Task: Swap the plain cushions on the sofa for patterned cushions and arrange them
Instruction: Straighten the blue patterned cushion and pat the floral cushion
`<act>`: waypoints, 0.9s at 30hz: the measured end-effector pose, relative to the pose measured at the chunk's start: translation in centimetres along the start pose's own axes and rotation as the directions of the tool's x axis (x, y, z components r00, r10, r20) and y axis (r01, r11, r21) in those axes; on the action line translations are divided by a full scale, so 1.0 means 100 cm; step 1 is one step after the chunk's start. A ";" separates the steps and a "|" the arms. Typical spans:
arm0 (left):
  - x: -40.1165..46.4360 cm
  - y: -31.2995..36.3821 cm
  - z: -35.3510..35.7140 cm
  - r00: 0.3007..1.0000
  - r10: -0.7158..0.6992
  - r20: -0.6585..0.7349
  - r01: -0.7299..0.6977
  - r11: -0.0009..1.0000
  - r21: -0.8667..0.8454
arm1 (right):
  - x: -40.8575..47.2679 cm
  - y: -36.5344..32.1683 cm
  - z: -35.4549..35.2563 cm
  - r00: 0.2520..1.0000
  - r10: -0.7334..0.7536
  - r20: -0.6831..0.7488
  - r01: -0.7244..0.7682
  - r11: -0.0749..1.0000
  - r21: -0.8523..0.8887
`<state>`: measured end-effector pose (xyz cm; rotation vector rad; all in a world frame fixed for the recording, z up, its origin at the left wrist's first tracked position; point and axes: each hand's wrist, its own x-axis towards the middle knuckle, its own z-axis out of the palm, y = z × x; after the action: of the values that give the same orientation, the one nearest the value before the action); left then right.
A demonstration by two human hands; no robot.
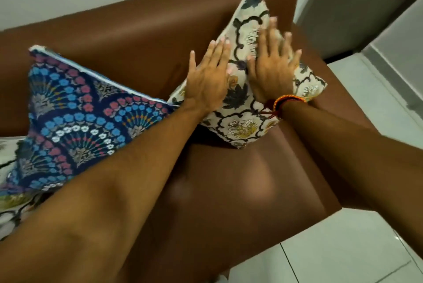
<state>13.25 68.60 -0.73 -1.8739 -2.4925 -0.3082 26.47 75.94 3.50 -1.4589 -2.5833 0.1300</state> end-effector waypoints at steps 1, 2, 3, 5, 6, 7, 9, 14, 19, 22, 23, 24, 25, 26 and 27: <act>-0.006 -0.010 -0.006 0.998 -0.064 0.024 0.063 0.998 0.026 | -0.004 -0.018 -0.001 0.998 0.066 -0.006 -0.066 0.997 0.026; -0.013 -0.021 -0.016 0.991 -0.133 0.016 0.132 0.991 0.031 | -0.008 -0.036 -0.001 0.998 0.062 -0.022 -0.062 0.998 0.017; -0.020 -0.032 -0.026 0.986 -0.168 -0.015 0.169 0.985 0.027 | -0.015 -0.056 -0.001 0.999 -0.020 -0.028 0.020 1.000 -0.008; -0.049 -0.077 -0.051 0.974 -0.186 -0.130 0.190 0.981 0.024 | -0.029 -0.118 0.004 0.966 -0.259 0.010 0.259 0.966 0.012; -0.063 -0.098 -0.061 0.966 -0.189 -0.177 0.195 0.981 0.017 | -0.035 -0.144 0.006 0.943 -0.332 0.021 0.331 0.942 0.058; -0.089 -0.133 -0.077 0.947 -0.235 -0.220 0.244 0.970 0.016 | -0.042 -0.186 0.010 0.917 -0.397 0.031 0.391 0.912 0.123; -0.149 -0.197 -0.101 0.885 -0.376 -0.275 0.395 0.919 0.013 | -0.066 -0.264 0.017 0.848 -0.526 0.063 0.503 0.837 0.217; -0.329 -0.353 -0.149 0.652 -0.692 -0.309 0.728 0.685 0.001 | -0.137 -0.440 0.034 0.583 -0.810 0.061 0.777 0.578 0.249; -0.425 -0.445 -0.173 0.585 -0.754 -0.299 0.790 0.614 0.000 | -0.190 -0.569 0.050 0.461 -0.887 0.009 0.843 0.441 0.306; -0.442 -0.469 -0.164 0.709 -0.689 -0.151 0.695 0.718 -0.015 | -0.203 -0.610 0.066 0.397 -0.916 0.058 0.860 0.394 0.325; -0.447 -0.475 -0.159 0.739 -0.665 -0.104 0.666 0.745 -0.037 | -0.203 -0.615 0.073 0.390 -0.916 0.088 0.860 0.397 0.319; -0.453 -0.483 -0.153 0.747 -0.661 -0.072 0.657 0.751 -0.068 | -0.203 -0.618 0.083 0.389 -0.913 0.123 0.859 0.408 0.308; -0.456 -0.488 -0.150 0.736 -0.675 -0.061 0.668 0.737 -0.099 | -0.201 -0.616 0.089 0.411 -0.897 0.159 0.845 0.441 0.304; -0.457 -0.491 -0.147 0.700 -0.711 -0.065 0.700 0.701 -0.132 | -0.198 -0.614 0.094 0.456 -0.869 0.191 0.812 0.494 0.311; -0.459 -0.493 -0.145 0.653 -0.753 -0.085 0.737 0.657 -0.158 | -0.199 -0.612 0.095 0.503 -0.838 0.212 0.779 0.546 0.310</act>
<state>-22.25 9.49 0.32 -0.6631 -3.0448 -0.5618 -16.77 27.38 1.82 -0.0033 -3.1237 0.4946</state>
